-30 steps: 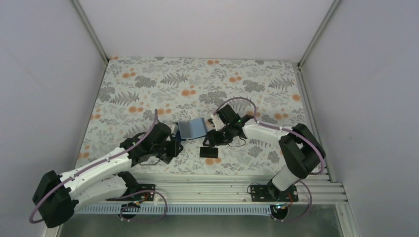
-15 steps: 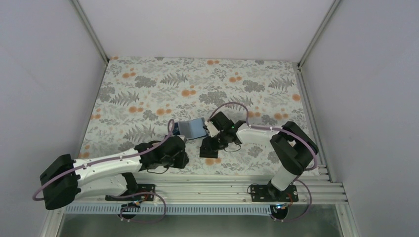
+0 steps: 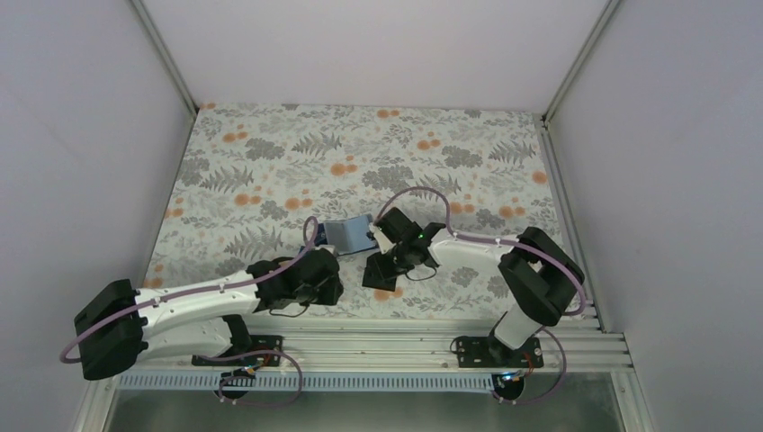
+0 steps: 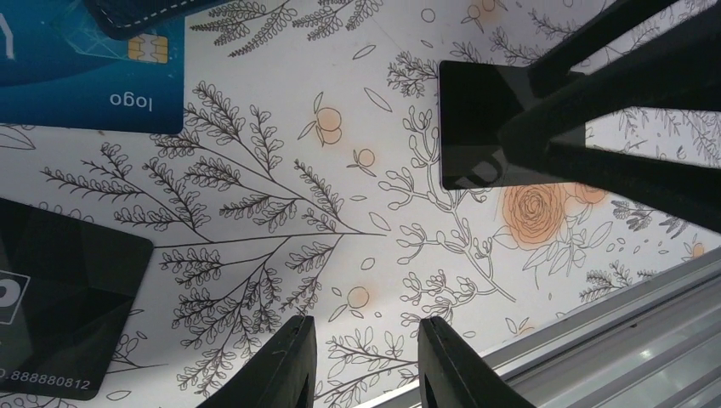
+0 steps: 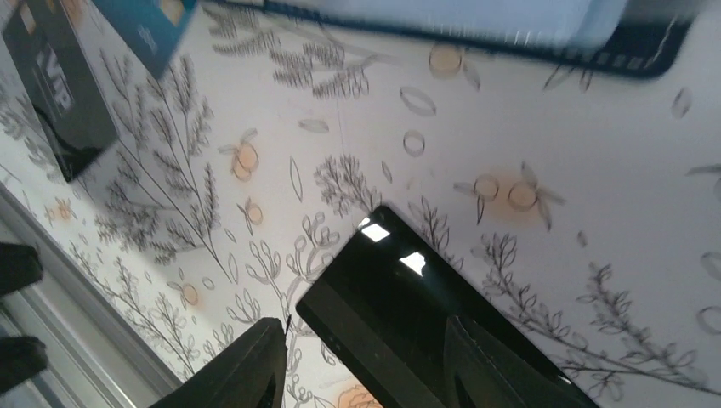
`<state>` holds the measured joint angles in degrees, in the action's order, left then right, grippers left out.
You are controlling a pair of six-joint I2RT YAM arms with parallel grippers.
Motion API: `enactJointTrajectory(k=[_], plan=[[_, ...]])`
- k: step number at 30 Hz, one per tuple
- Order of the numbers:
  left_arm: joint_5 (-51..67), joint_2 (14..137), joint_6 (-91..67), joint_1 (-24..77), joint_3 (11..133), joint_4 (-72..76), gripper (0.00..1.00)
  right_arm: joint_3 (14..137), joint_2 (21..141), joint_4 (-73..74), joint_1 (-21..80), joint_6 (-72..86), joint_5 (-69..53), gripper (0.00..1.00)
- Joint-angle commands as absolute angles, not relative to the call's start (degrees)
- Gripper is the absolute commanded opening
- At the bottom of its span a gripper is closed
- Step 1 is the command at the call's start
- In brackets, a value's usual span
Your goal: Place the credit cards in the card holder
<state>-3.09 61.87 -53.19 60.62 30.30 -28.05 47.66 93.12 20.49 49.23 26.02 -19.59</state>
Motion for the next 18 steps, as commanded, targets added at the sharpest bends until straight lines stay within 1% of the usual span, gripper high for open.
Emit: enactJointTrajectory(k=[1,10,18], plan=[[-5.11,60.26,-54.44,61.01,31.87,-29.01,0.33,52.35,91.42,23.65,49.28,25.86,-14.18,0.49],[-6.08,60.31,-55.08,61.06,31.51,-29.14,0.33,53.48,98.09,23.65,48.43,24.51,-13.15,0.48],[-6.71,60.69,-54.93,61.05,31.38,-28.83,0.35,48.77,97.49,24.49,49.91,22.11,-18.29,0.48]])
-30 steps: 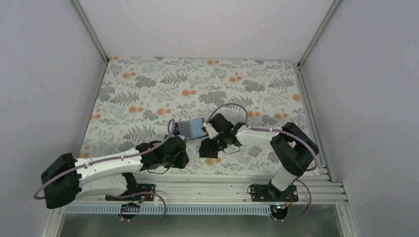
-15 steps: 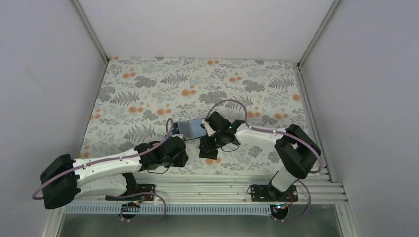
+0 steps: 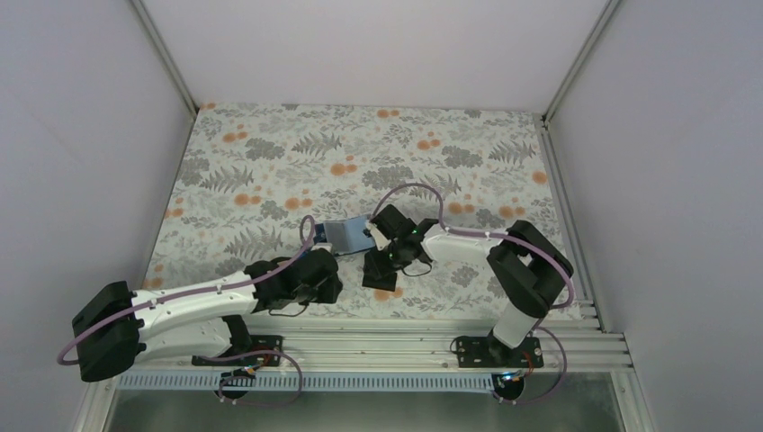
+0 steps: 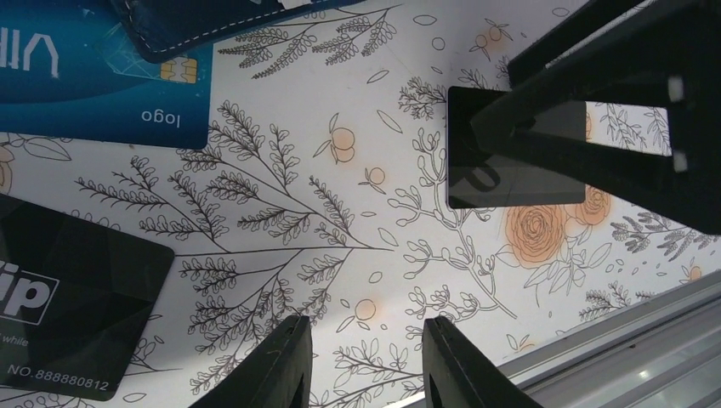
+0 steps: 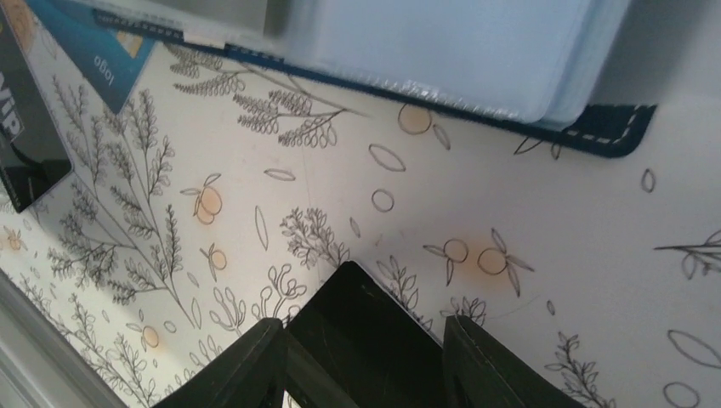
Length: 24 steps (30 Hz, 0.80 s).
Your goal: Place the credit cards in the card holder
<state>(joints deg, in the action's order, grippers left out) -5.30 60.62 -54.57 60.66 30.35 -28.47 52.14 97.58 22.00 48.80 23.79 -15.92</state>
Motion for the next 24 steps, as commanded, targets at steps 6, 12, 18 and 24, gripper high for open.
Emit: enactJointTrajectory(k=[6,12,18,24], plan=[[-6.82,61.59,-54.74,61.04,31.63,-27.87,0.36,46.01,96.16,23.69,51.96,22.15,-22.49,0.49],[-6.85,62.07,-54.62,61.01,31.64,-27.60,0.36,45.49,97.80,22.24,54.73,22.85,-22.64,0.49],[-7.44,60.87,-55.14,61.04,31.58,-28.57,0.36,47.98,97.18,23.35,54.85,27.59,-14.69,0.49],[-8.12,59.70,-55.72,61.00,31.14,-29.20,0.36,52.50,95.67,23.52,53.49,30.91,-10.82,0.49]])
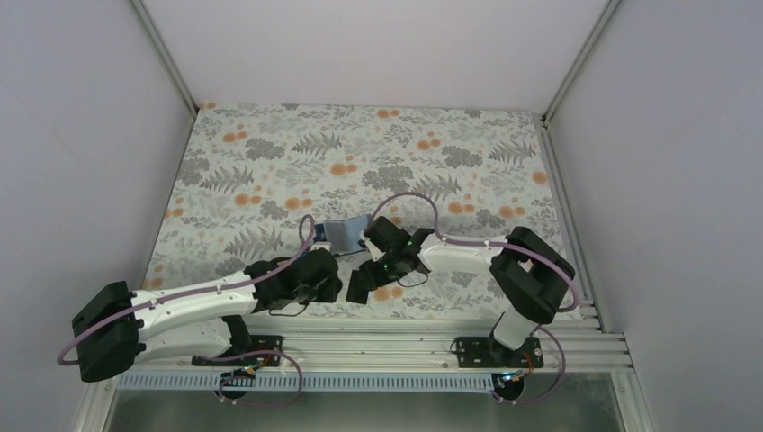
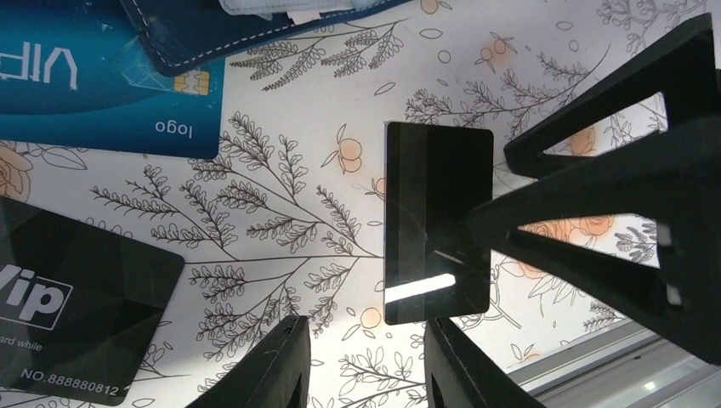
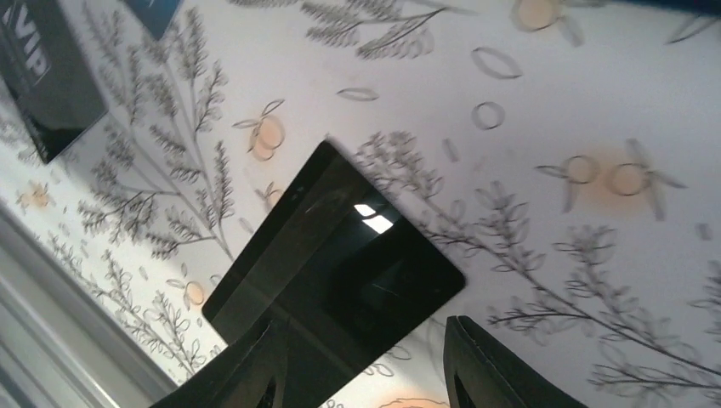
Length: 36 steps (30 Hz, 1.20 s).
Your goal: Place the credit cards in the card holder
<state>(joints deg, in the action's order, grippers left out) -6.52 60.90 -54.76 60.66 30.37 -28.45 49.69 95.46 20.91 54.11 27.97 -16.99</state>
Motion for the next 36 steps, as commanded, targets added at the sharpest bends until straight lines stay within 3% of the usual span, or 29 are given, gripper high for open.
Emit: enactJointTrajectory(k=[1,13,24,36], plan=[[-8.15,59.76,-55.78,61.03,31.12,-29.14,0.36,53.42,95.71,23.20,53.38,30.80,-10.61,0.49],[-8.45,59.53,-55.84,61.02,30.80,-29.44,0.36,57.71,104.28,21.01,52.78,29.05,-15.13,0.43],[-8.27,59.84,-55.72,61.00,29.66,-28.14,0.36,50.79,100.43,20.48,55.85,27.76,-22.86,0.41],[-7.90,60.52,-55.59,61.01,29.62,-27.46,0.36,49.76,97.62,22.14,57.20,30.19,-21.59,0.41]])
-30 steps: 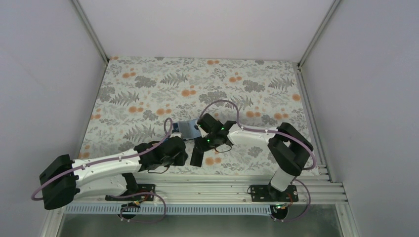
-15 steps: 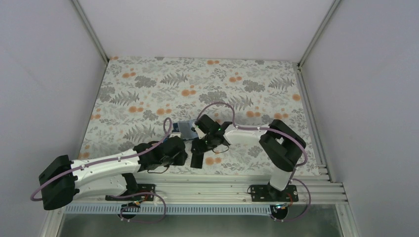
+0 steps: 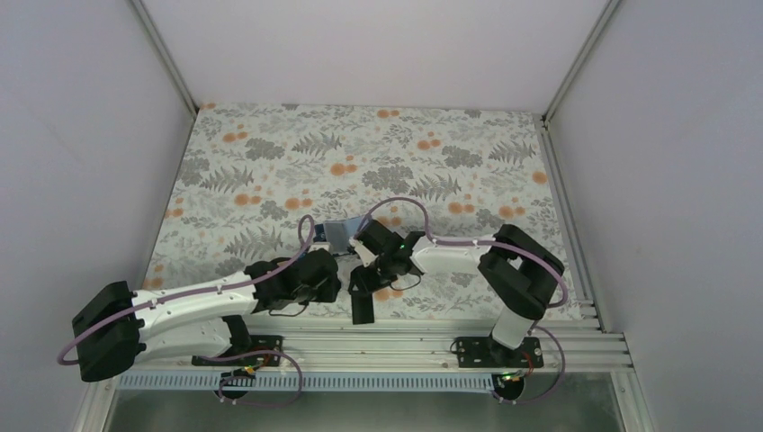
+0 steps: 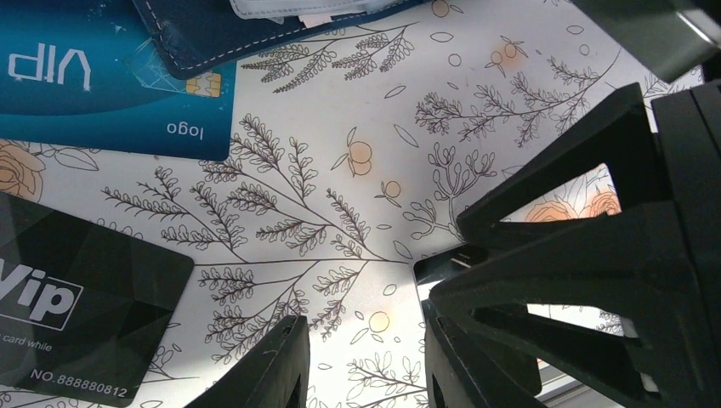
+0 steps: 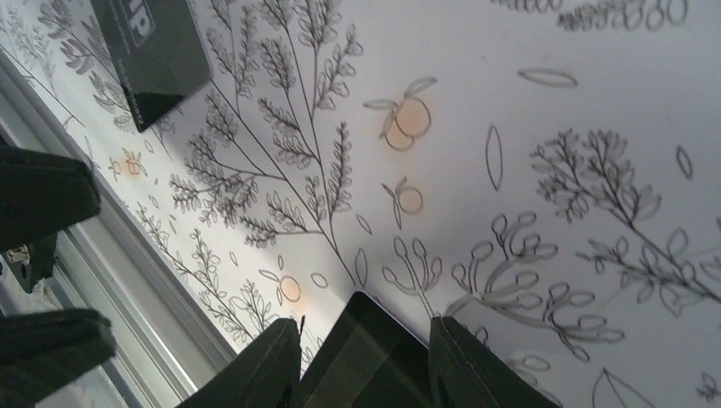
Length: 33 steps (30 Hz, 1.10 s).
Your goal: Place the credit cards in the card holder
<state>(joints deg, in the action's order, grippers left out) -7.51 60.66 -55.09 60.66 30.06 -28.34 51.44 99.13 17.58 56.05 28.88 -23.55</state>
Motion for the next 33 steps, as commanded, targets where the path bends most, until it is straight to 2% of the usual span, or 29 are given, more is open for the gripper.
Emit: enactJointTrajectory(k=[1,9,17,25,33], plan=[[-7.72,60.71,-55.55,61.00,29.50,-27.17,0.36,49.98,96.69,22.08,57.14,30.73,-20.62,0.41],[-3.63,66.82,-53.50,60.59,29.27,-19.19,0.36,49.85,86.54,21.62,56.51,39.05,-20.98,0.47],[1.09,76.23,-50.68,58.87,32.84,-14.03,0.35,35.31,75.68,16.33,57.51,56.82,-28.84,0.51],[2.97,76.21,-49.75,58.62,32.51,-11.82,0.30,28.09,73.74,11.20,60.00,62.80,-32.55,0.52],[5.38,75.66,-49.05,58.78,29.75,-8.60,0.27,27.18,76.70,6.50,61.65,65.26,-32.04,0.53]])
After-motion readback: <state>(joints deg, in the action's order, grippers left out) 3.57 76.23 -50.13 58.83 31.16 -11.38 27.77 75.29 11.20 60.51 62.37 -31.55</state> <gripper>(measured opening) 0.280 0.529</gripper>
